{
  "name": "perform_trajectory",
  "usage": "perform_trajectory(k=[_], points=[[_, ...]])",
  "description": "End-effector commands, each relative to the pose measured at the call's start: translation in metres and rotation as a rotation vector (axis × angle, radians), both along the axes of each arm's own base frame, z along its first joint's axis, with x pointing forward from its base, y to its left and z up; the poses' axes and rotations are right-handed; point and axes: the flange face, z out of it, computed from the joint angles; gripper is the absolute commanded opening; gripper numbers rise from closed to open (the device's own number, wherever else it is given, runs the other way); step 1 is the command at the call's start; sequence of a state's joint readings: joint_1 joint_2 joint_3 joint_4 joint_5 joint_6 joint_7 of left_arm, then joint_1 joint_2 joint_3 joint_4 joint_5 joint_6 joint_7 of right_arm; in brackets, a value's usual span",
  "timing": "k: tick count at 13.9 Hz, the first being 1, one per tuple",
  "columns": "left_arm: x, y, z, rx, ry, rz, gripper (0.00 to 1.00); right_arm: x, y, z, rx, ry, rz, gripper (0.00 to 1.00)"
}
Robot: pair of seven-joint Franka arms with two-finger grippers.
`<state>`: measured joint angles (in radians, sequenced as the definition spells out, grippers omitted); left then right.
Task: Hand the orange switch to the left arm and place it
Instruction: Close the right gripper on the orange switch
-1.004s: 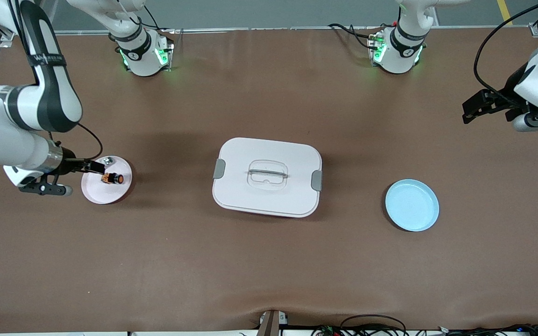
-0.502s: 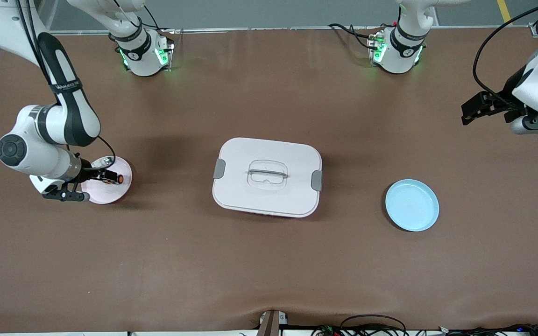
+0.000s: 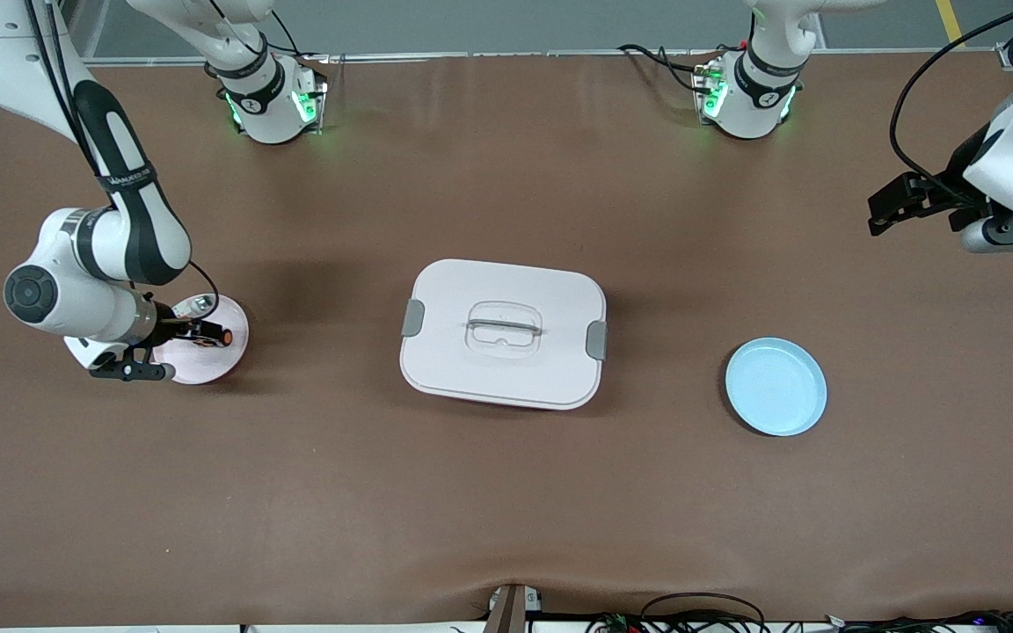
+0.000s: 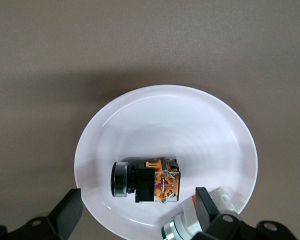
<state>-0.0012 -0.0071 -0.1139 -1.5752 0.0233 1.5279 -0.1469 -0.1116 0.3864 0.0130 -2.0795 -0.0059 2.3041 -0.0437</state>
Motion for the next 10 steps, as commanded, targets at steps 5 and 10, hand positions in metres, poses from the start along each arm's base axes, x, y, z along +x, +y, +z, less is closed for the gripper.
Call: perform_trajectory(k=[5,10], points=[[0.0,0.0,0.001,0.016,0.006,-0.022,1.0,-0.002,-0.018,-0.021,0.011,-0.002,0.03,1.0],[0.0,0.0,-0.001,0.016,0.009,-0.022,1.0,-0.006,-0.015,-0.038,0.016,0.016,0.03,1.0]])
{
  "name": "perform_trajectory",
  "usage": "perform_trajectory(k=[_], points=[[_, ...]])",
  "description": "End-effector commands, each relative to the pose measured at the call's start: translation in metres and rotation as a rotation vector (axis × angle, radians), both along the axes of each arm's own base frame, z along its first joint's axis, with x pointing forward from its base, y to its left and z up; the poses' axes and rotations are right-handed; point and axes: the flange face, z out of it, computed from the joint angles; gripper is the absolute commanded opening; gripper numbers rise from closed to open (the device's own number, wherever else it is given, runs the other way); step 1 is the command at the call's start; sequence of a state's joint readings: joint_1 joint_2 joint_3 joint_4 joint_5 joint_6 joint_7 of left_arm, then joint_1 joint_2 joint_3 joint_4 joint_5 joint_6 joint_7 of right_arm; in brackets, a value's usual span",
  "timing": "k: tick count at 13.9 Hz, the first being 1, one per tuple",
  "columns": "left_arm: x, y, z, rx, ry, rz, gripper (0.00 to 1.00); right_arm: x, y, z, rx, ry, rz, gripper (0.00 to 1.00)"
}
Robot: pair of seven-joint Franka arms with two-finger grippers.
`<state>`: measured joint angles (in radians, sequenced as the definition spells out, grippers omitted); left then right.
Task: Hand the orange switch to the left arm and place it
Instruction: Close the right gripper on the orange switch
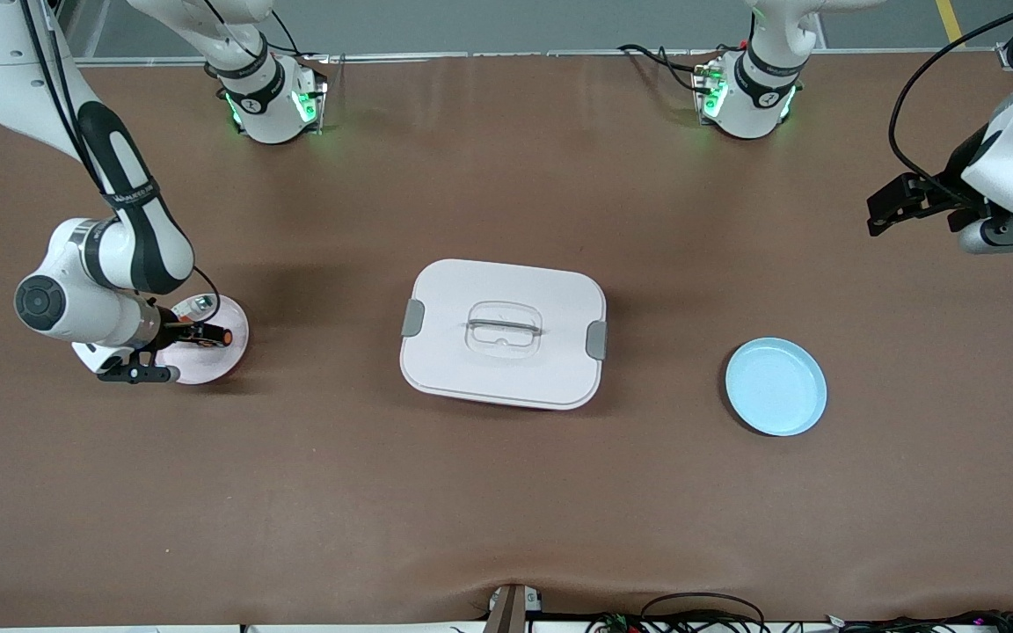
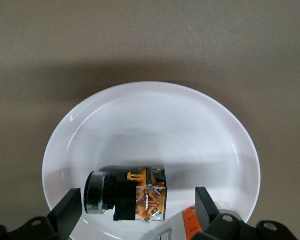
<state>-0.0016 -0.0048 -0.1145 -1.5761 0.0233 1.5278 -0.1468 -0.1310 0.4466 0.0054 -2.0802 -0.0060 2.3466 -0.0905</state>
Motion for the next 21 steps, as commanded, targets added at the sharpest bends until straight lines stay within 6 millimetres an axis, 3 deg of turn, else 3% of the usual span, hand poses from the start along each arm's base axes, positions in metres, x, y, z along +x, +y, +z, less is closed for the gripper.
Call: perform_trajectory(k=[1,13,15,17,19,21], points=[[0.0,0.0,0.001,0.016,0.006,-0.021,1.0,-0.005,0.003,-0.011,0.011,0.004,0.007,1.0],[-0.001,0.001,0.002,0.016,0.006,-0.019,1.0,-0.009,0.009,-0.022,0.015,0.002,0.003,0.98],[-0.001,0.001,0.002,0.016,0.006,-0.019,1.0,-0.009,0.009,-0.022,0.016,0.002,0.008,0.66],[-0.001,0.001,0.002,0.016,0.006,-0.019,1.0,-0.008,0.01,-0.022,0.016,0.0,0.011,0.41],[-0.001,0.0,0.002,0.016,0.006,-0.019,1.0,-0.008,0.01,-0.022,0.016,0.002,0.011,0.25],[-0.001,0.0,0.002,0.016,0.006,-0.019,1.0,-0.006,0.011,-0.019,0.016,0.0,0.012,0.23]])
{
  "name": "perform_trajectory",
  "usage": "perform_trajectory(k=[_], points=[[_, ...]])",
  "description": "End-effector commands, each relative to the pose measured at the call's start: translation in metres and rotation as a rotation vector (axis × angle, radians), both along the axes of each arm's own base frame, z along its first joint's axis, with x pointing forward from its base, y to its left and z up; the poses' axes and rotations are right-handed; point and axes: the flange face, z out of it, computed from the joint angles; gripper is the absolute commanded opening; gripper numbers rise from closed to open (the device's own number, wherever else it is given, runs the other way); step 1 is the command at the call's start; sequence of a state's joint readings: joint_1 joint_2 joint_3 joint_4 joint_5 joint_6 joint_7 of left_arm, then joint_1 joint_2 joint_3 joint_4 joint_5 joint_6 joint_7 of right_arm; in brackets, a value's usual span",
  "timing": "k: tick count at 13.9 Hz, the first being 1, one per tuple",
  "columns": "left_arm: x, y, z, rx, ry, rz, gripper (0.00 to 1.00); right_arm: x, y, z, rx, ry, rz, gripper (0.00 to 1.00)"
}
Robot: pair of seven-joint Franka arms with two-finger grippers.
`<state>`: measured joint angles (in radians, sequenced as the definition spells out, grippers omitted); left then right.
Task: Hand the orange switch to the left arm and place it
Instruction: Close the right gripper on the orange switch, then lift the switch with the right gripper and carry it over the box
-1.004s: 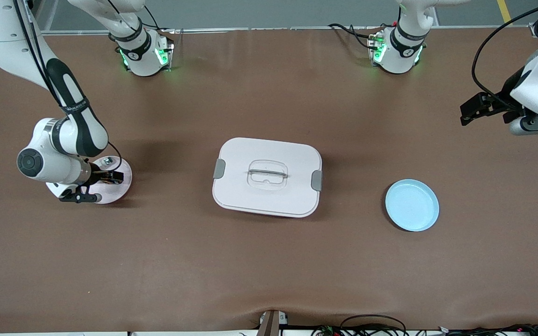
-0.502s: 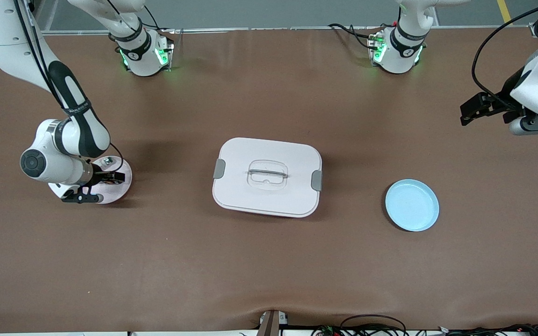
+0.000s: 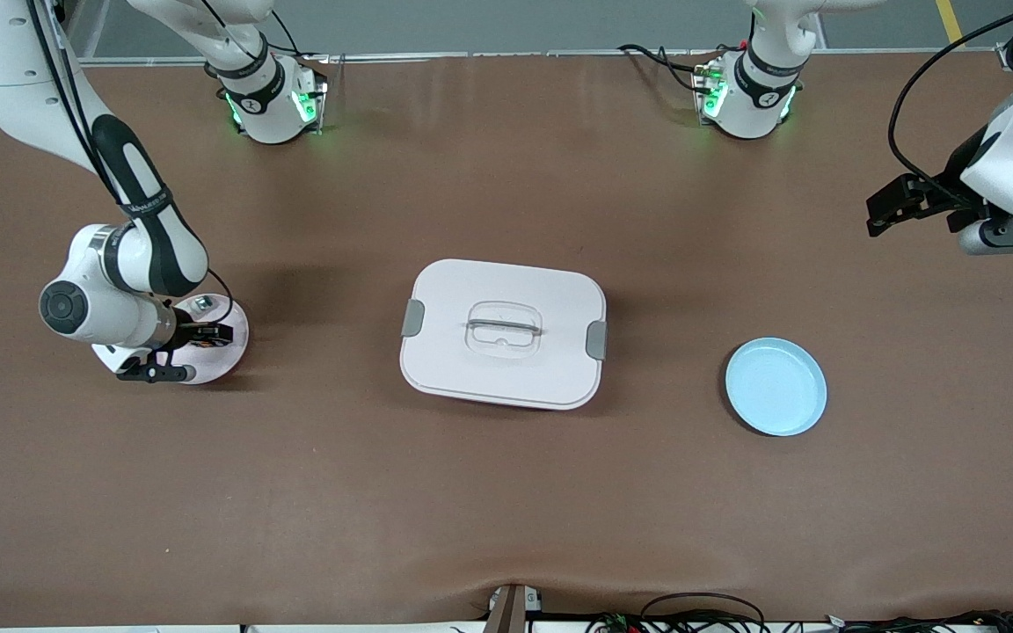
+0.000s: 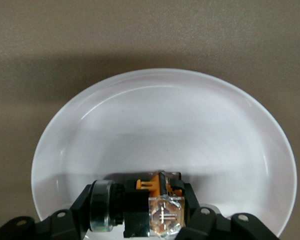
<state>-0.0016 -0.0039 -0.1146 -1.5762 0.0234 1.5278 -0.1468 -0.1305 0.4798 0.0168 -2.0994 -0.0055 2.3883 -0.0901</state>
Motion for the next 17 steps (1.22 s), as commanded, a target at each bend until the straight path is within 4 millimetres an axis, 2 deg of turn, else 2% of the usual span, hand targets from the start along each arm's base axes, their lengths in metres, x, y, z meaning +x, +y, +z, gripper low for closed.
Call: perform_trajectory(k=[1,3,5,9,12,14,17], points=[[-0.001,0.0,0.002,0.016,0.005,-0.019,1.0,0.002,0.003,0.006,0.009,-0.009,0.002,0.23],[-0.001,0.001,0.003,0.016,0.003,-0.018,1.0,0.004,0.006,0.021,0.011,0.006,0.001,0.23],[-0.001,0.002,0.004,0.015,0.002,-0.016,1.0,0.008,0.014,0.049,0.011,0.023,0.013,0.24],[-0.001,0.002,0.003,0.015,0.003,-0.012,1.0,0.01,0.052,0.117,-0.021,0.058,-0.037,0.24],[-0.001,0.002,0.003,0.015,0.002,-0.009,1.0,0.01,0.1,0.16,-0.077,0.141,-0.107,0.25],[-0.001,0.002,0.003,0.015,0.002,-0.009,1.0,0.017,0.136,0.196,-0.117,0.166,-0.152,0.25],[-0.002,0.002,0.005,0.017,0.0,-0.009,1.0,0.014,0.204,0.24,-0.177,0.179,-0.253,0.24]])
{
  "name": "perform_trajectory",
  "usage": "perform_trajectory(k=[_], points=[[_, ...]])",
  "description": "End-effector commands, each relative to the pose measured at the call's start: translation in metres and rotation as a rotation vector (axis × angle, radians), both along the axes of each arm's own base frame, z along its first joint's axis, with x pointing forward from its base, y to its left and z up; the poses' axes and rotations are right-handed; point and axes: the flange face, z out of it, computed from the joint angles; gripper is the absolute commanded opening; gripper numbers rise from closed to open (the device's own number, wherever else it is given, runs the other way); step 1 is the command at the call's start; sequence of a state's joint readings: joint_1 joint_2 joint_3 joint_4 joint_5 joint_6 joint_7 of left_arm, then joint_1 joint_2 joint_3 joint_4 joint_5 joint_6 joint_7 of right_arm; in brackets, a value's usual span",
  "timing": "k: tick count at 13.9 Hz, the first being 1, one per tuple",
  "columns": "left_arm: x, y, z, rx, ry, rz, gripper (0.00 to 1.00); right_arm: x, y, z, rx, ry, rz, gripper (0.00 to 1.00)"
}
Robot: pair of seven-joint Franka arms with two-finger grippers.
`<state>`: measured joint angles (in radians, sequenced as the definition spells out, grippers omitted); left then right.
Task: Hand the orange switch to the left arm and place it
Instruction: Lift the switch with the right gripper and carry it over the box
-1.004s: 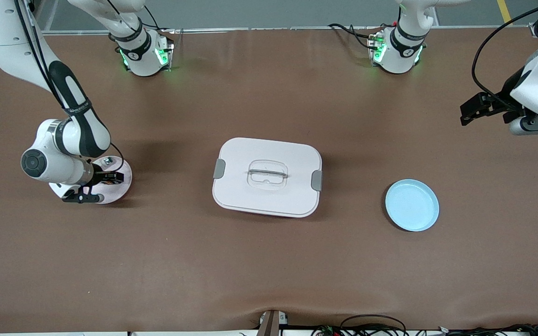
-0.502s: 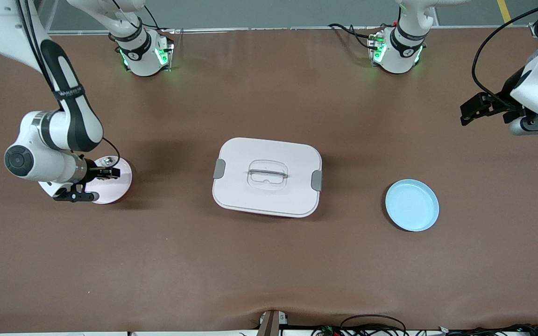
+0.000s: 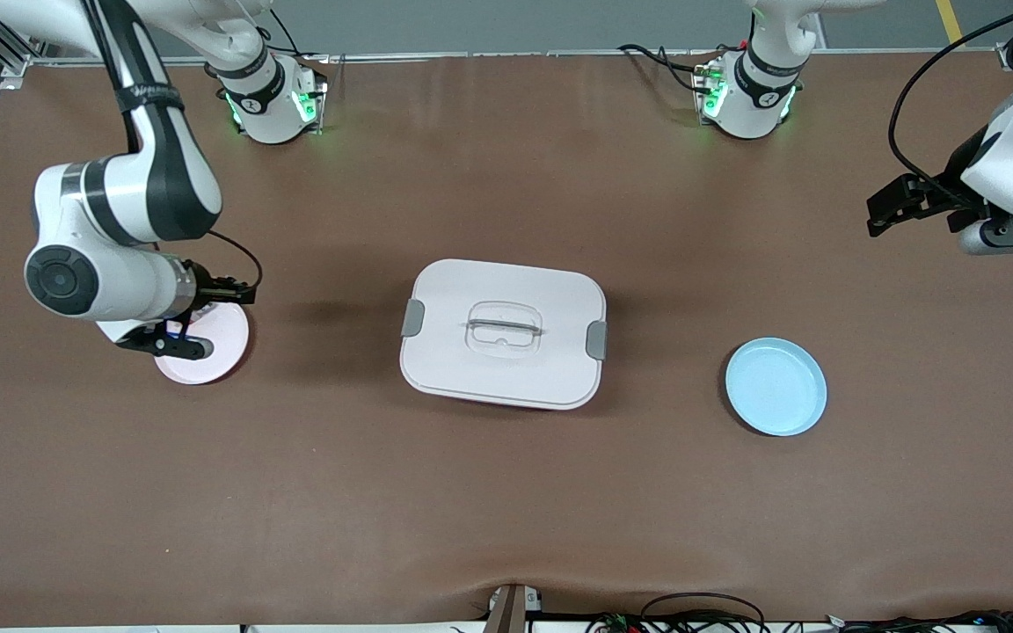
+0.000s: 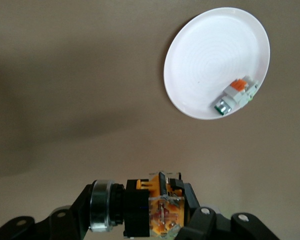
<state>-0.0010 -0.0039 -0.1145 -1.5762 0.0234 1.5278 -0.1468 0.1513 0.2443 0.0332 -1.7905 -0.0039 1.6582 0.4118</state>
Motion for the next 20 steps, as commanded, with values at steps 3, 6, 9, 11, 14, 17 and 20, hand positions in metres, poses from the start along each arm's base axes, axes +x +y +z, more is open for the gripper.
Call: perform_trajectory(k=[3,6,9,11,14,17,20], points=[[-0.002,0.0,0.004,0.015,0.002,-0.009,1.0,-0.019,0.119,0.041,-0.039,0.004,-0.221,0.23],[-0.001,-0.003,0.002,0.011,0.003,-0.009,1.0,-0.034,0.191,0.068,0.038,0.032,-0.405,0.23],[-0.002,-0.007,-0.002,-0.002,0.011,-0.013,1.0,-0.045,0.257,0.069,0.071,0.089,-0.503,0.23],[-0.002,-0.014,-0.005,-0.035,0.017,-0.019,1.0,-0.042,0.287,0.071,0.136,0.153,-0.626,0.23],[-0.001,-0.025,-0.017,-0.105,0.012,-0.018,1.0,-0.047,0.33,0.071,0.24,0.181,-0.752,0.23],[0.0,-0.045,-0.032,-0.168,-0.016,-0.024,1.0,-0.048,0.364,0.068,0.324,0.189,-0.857,0.23],[-0.002,-0.055,-0.049,-0.309,-0.024,0.019,1.0,-0.049,0.398,0.071,0.395,0.232,-0.953,0.24]])
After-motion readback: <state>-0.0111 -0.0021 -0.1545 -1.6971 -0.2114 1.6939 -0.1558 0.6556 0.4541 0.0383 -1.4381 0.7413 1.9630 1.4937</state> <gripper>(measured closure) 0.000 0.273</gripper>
